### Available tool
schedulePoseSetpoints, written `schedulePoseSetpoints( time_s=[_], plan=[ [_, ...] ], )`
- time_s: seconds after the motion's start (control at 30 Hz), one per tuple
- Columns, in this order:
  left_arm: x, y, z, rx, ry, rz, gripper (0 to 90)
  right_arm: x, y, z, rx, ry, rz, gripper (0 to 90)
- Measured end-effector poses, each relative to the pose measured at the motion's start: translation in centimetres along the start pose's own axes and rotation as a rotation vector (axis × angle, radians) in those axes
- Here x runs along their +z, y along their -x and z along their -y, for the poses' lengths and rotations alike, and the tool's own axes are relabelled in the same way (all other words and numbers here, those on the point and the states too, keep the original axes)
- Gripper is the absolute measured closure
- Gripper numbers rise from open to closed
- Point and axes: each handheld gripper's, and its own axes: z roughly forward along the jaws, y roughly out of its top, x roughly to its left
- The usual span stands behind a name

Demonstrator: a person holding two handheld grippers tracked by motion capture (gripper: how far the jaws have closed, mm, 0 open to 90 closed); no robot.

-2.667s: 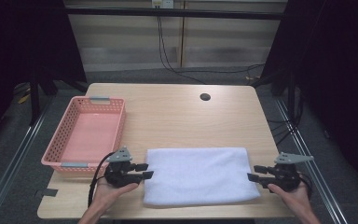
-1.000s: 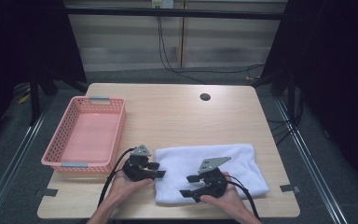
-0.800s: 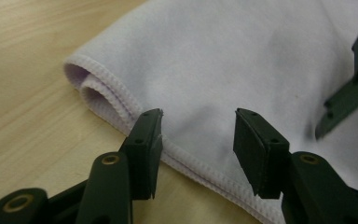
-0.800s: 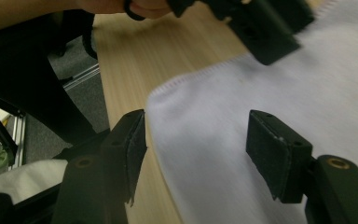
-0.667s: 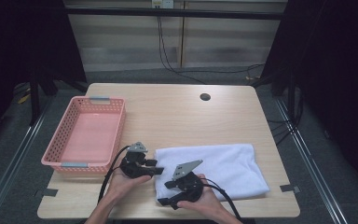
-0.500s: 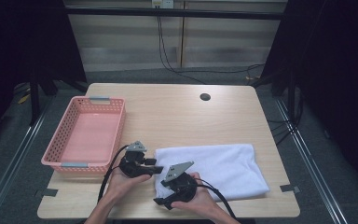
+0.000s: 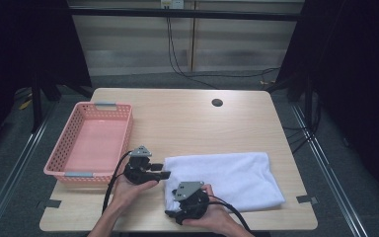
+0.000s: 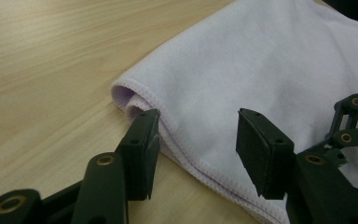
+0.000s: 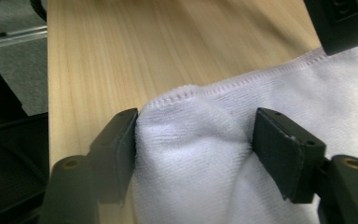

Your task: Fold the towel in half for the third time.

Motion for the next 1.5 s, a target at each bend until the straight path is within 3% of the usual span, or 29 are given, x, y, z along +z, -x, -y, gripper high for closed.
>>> schedulePoseSetpoints(
  time_s=[0.07,0.17,0.27,0.33,0.47,0.53,0.63,0.73,0.9,1.0,1.17,1.27,1.37,1.4,1.43,1.5],
  plan=[
    [0.1,-0.1,-0.1,0.004,-0.003,0.001,49.0,-0.2,0.6,0.1,0.009,0.004,0.021,58.2],
    [0.2,-0.2,-0.3,0.002,0.013,0.004,48.9,-0.3,1.3,-0.2,-0.006,-0.021,0.028,68.8],
    [0.0,-0.5,-0.5,-0.003,0.021,-0.006,48.3,-0.3,1.7,-0.6,0.024,-0.049,0.016,73.3],
    [-0.1,-0.8,-0.8,-0.010,0.041,-0.028,46.2,-0.4,2.1,-0.6,0.081,-0.043,-0.005,74.5],
    [-0.2,-1.5,-1.3,-0.023,0.067,-0.031,44.7,-0.6,3.2,0.1,0.237,0.013,-0.072,76.2],
    [0.0,-2.0,-1.2,-0.047,0.069,-0.027,44.4,-0.9,3.7,0.2,0.282,0.031,-0.102,76.5],
    [0.3,-2.2,-1.2,-0.043,0.054,-0.028,42.6,-1.4,4.1,0.2,0.312,0.060,-0.126,76.6],
    [0.5,-2.1,-1.3,-0.005,0.049,-0.061,41.2,-1.9,3.9,0.1,0.306,0.065,-0.123,76.6],
    [1.6,-2.6,-1.9,-0.003,0.034,-0.039,37.0,-2.0,3.5,0.3,0.287,0.053,-0.117,76.6],
    [2.3,-2.6,-1.9,0.032,-0.021,-0.060,37.4,-2.1,3.5,0.5,0.285,0.062,-0.116,76.5],
    [2.9,-2.9,-1.6,0.014,-0.041,-0.037,37.4,-2.0,3.6,0.5,0.297,0.057,-0.126,76.4],
    [3.1,-2.5,-1.6,0.029,-0.056,-0.020,37.2,-2.0,3.6,0.6,0.288,0.057,-0.126,76.4],
    [3.2,-2.1,-1.5,0.071,-0.085,0.013,54.6,-2.1,3.6,0.5,0.290,0.059,-0.120,76.4],
    [3.3,-2.0,-1.4,0.074,-0.089,0.042,66.0,-2.1,3.5,0.5,0.288,0.064,-0.121,76.4],
    [3.4,-1.9,-1.3,0.069,-0.081,0.047,73.1,-2.2,3.5,0.5,0.285,0.067,-0.118,76.4],
    [3.2,-2.1,-1.3,0.028,-0.065,0.061,77.7,-2.3,3.5,0.4,0.284,0.069,-0.116,76.4]
  ],
)
